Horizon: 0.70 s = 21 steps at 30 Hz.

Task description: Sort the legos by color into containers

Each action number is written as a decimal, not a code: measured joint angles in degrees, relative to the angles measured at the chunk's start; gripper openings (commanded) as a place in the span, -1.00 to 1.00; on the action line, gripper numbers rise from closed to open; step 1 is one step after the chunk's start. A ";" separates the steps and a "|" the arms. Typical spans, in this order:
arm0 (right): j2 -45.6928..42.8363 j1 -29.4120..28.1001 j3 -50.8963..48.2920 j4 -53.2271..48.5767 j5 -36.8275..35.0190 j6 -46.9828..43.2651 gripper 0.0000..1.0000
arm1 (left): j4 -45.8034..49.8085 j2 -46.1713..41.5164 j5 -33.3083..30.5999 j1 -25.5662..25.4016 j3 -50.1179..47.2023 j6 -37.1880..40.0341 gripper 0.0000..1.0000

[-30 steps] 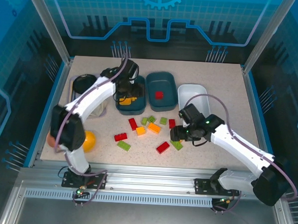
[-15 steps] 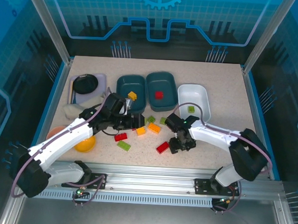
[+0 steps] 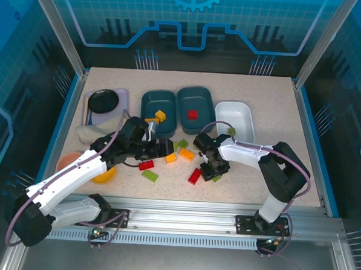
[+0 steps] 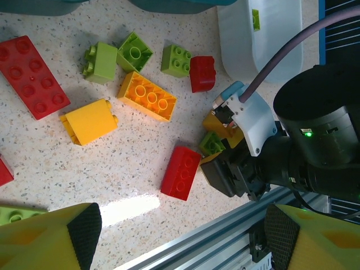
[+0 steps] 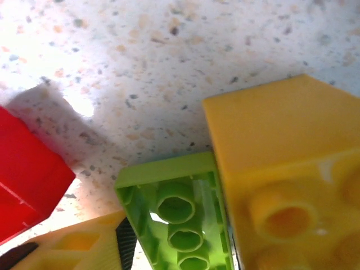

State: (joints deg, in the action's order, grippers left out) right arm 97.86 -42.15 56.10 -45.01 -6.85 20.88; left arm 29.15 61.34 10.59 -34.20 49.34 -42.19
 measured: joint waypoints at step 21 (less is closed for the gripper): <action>-21.46 6.71 4.96 -5.11 -0.22 4.90 -0.56 | -3.06 1.46 -0.22 -1.29 0.59 -2.78 0.59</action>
State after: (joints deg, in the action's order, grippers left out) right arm 76.40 -35.44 61.06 -50.13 -7.07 25.78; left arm 26.09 62.81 10.37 -35.48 49.93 -44.97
